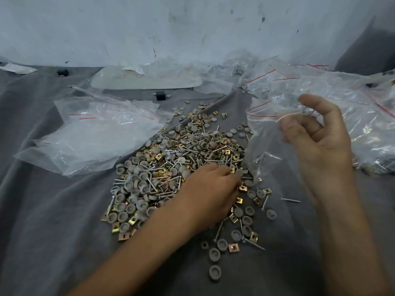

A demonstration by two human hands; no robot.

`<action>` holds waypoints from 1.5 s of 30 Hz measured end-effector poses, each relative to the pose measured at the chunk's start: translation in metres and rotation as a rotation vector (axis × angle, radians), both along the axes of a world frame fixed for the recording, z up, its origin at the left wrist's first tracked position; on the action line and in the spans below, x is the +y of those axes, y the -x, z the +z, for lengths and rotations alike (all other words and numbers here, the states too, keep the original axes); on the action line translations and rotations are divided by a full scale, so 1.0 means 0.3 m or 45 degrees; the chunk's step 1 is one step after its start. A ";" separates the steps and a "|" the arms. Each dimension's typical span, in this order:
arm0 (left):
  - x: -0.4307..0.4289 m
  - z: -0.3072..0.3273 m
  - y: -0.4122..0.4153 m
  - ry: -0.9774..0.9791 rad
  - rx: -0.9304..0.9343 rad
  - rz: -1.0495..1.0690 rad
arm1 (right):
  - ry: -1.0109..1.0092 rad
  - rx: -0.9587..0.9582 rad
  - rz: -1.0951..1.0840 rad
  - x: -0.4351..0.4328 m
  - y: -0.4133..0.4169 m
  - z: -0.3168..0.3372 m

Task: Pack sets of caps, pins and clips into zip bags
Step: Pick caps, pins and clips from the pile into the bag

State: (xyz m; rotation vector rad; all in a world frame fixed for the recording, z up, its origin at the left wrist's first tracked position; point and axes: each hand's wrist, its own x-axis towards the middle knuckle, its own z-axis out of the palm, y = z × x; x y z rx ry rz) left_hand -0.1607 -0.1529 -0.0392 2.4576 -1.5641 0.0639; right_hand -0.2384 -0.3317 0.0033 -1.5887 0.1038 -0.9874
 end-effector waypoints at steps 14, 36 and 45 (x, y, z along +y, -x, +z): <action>-0.124 -0.013 0.045 0.021 -0.041 0.291 | -0.110 -0.049 0.023 -0.024 0.016 0.007; -0.031 0.004 0.032 -0.086 -0.022 0.170 | 0.038 0.030 0.164 -0.018 0.020 -0.007; 0.077 0.028 0.001 0.050 0.035 0.273 | 0.124 0.145 0.201 0.016 0.019 -0.003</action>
